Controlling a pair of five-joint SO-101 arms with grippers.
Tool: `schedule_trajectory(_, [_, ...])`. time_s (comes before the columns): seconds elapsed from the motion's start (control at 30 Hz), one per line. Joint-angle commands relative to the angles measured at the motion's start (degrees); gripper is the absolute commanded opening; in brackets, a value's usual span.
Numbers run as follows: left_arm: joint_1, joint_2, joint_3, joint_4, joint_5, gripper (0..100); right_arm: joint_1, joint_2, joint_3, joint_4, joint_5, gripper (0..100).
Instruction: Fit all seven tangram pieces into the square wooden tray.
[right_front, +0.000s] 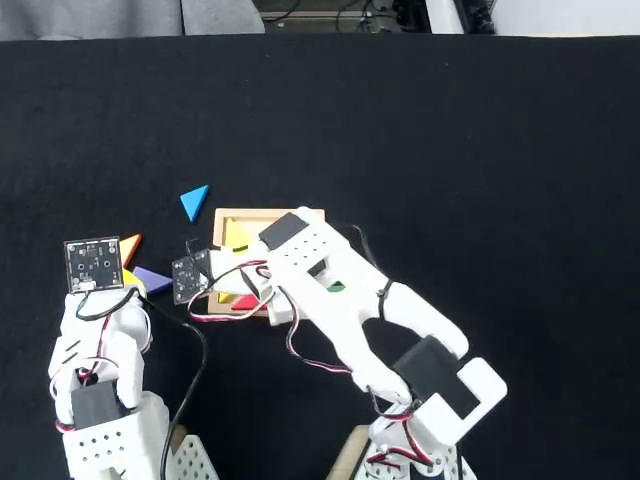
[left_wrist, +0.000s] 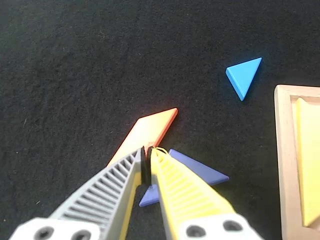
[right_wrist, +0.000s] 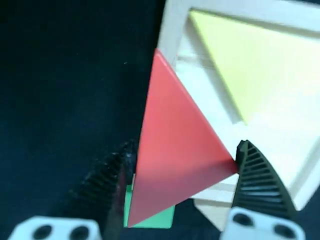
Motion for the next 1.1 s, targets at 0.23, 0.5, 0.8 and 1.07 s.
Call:
schedule_trajectory(0.23, [0.75,-0.53,1.01,-0.97,-0.53,5,-1.32,-0.04,-3.12,-4.75,-5.36,44.8])
schedule_trajectory(0.5, [0.75,-0.53,1.01,-0.97,-0.53,5,2.37,-3.65,-6.29,-3.43,-8.09,25.5])
schedule_trajectory(0.8, [0.75,-0.53,1.01,-0.97,-0.53,5,6.15,-1.10,-4.53,-18.29,-27.69,2.7])
schedule_trajectory(1.07, [0.75,-0.53,1.01,-0.88,-0.53,5,7.12,8.40,-8.75,-18.20,-26.29,1.1])
